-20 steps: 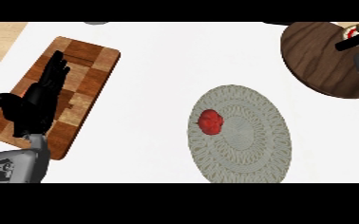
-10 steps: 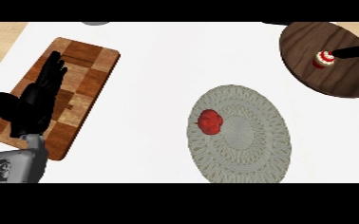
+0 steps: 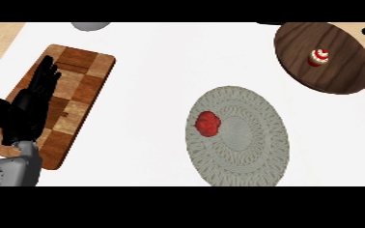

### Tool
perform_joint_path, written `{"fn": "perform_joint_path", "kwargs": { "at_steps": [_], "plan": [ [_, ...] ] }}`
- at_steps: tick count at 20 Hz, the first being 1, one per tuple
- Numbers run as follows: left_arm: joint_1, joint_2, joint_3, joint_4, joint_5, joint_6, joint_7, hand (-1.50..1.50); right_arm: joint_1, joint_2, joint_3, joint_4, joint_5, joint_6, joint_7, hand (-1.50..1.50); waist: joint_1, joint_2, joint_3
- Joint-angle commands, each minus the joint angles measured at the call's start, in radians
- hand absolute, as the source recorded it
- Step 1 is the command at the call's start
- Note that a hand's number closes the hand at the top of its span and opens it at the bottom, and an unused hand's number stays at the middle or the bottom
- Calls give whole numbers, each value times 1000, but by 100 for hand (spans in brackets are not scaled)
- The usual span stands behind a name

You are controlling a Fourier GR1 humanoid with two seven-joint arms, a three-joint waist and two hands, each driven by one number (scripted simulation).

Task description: Pick the cupcake from the placemat and place it in the bowl

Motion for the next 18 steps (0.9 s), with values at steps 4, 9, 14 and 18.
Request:
{"fn": "perform_joint_path", "kwargs": {
  "at_steps": [4,9,14,18],
  "plan": [
    [52,-5,15,-24,-15,14,-10,0,247,95,-59,-276,-194,174,-75,-150,-37,-16,-5],
    [32,4,25,-15,-12,8,12,0,435,142,-73,-552,-294,328,-39,-150,-49,-16,-6],
    [23,-2,21,-28,-10,-2,8,0,611,238,-83,-863,-418,471,20,-150,-34,-10,-5],
    [66,-21,10,-28,-17,-18,-41,0,737,343,-85,-1048,-511,502,4,-150,-12,-3,-4]
  ]
}}
